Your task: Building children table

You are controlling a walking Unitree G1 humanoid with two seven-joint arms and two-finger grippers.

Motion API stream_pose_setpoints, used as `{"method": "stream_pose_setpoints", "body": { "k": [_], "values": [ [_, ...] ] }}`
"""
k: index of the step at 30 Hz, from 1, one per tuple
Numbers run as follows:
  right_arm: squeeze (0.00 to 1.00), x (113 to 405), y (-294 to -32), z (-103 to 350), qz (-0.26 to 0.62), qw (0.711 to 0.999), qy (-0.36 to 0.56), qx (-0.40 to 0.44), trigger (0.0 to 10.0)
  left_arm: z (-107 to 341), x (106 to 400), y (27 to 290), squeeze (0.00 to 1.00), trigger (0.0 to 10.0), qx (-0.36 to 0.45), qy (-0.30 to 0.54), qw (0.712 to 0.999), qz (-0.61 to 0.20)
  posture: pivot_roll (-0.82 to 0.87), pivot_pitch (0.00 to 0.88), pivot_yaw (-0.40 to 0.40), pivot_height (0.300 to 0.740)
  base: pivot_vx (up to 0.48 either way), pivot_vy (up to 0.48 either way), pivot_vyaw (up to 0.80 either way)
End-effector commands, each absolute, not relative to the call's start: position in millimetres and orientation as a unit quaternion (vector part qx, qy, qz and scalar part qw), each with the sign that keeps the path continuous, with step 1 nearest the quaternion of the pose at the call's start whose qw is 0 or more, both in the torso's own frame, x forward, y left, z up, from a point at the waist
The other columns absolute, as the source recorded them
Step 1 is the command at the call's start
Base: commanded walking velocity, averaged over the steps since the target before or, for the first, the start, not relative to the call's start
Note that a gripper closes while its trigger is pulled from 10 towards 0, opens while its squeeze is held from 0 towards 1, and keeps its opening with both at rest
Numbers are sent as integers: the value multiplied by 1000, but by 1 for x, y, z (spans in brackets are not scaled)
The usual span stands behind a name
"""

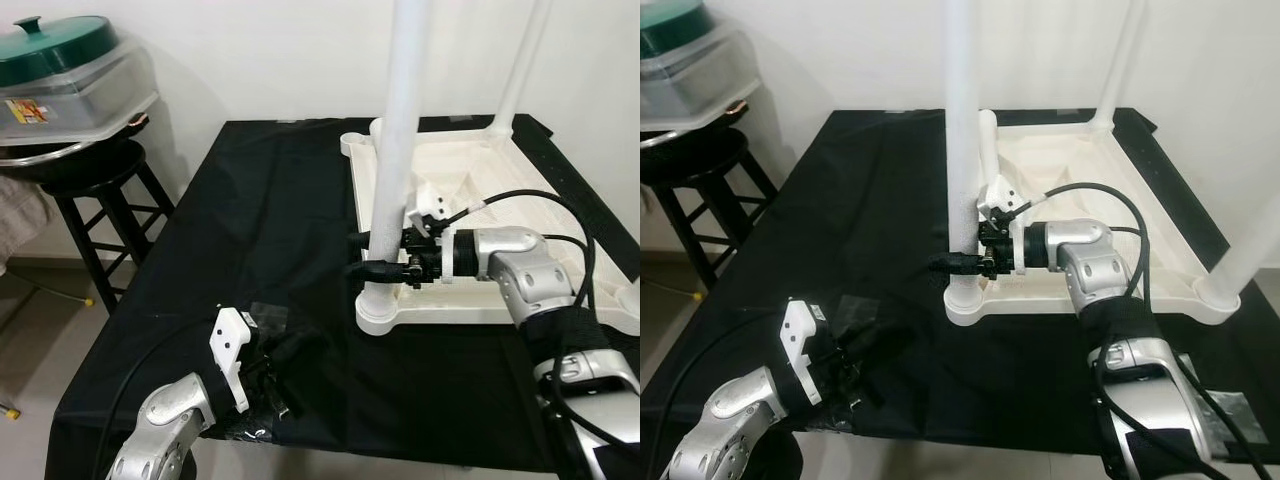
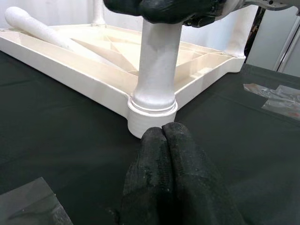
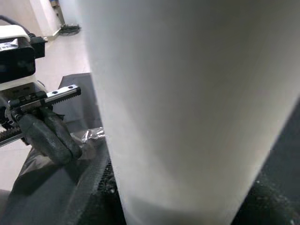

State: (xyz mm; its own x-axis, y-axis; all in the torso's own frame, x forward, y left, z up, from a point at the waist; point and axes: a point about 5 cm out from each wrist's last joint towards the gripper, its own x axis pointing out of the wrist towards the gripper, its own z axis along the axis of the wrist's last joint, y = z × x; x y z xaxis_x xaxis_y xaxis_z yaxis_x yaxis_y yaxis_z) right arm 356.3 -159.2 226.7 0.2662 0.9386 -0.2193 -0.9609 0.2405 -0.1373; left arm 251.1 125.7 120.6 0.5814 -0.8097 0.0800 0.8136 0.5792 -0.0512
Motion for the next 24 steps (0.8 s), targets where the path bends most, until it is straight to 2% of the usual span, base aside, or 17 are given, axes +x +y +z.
{"method": "stream_pose_setpoints", "body": {
  "k": [1,3,5,7,8,9,10,11,12,13,14,15,16,21,22,23,24],
  "values": [
    [0,353,-155,219,624,769,59,-123,0,117,250,127,0,10000,-38,-16,890,-454,19,100,53,740,0,0,0],
    [0,352,-157,215,617,774,61,-129,0,117,250,127,0,10000,-39,-15,890,-454,14,102,55,740,0,0,0],
    [0,350,-162,209,591,793,57,-138,0,117,250,127,0,10000,-41,-15,889,-455,7,107,57,740,0,0,0],
    [0,350,-162,209,591,793,57,-138,0,117,250,127,0,10000,-41,-15,889,-455,7,107,57,740,0,0,0],
    [0,348,-163,203,561,814,55,-141,0,117,249,128,0,10000,-42,-15,889,-456,4,113,55,740,0,0,0],
    [0,348,-163,203,561,814,55,-141,0,117,249,128,0,10000,-42,-15,889,-456,4,113,55,740,0,0,0],
    [0,345,-153,182,486,864,68,-113,0,117,248,128,0,10000,-43,-16,889,-456,1,119,46,740,0,0,0],
    [0,336,-136,155,340,935,78,-63,0,118,248,129,0,10000,-43,-16,889,-456,-6,130,53,740,0,0,0],
    [0,336,-136,155,340,935,78,-63,0,118,248,129,0,10000,-43,-16,889,-456,-6,130,53,740,0,0,0],
    [0,311,-117,127,264,958,108,-40,0,119,248,131,0,10000,-44,-16,889,-456,-12,137,63,740,0,0,0],
    [0,311,-117,127,264,958,108,-40,0,119,248,131,0,10000,-44,-16,889,-456,-12,137,63,740,0,0,0],
    [0,297,-100,125,252,959,102,-76,0,118,249,132,0,10000,-44,-15,888,-457,-36,129,71,740,0,0,0],
    [0,292,-91,127,261,957,98,-79,0,118,249,132,0,10000,-45,-15,888,-458,-42,128,72,740,0,0,0],
    [0,304,-103,121,268,950,123,-102,0,118,250,128,0,10000,-48,-12,882,-468,-20,117,52,740,0,0,0],
    [0,304,-102,121,273,948,126,-106,4980,117,250,128,0,10000,-48,-13,883,-467,-23,114,54,740,0,0,0],
    [0,304,-102,121,273,948,126,-106,4980,117,250,128,0,10000,-48,-13,883,-467,-23,114,54,740,0,0,0],
    [0,303,-101,122,275,947,127,-107,10000,117,249,128,0,10000,-49,-15,885,-463,-23,114,54,740,0,0,0]
  ]
}}
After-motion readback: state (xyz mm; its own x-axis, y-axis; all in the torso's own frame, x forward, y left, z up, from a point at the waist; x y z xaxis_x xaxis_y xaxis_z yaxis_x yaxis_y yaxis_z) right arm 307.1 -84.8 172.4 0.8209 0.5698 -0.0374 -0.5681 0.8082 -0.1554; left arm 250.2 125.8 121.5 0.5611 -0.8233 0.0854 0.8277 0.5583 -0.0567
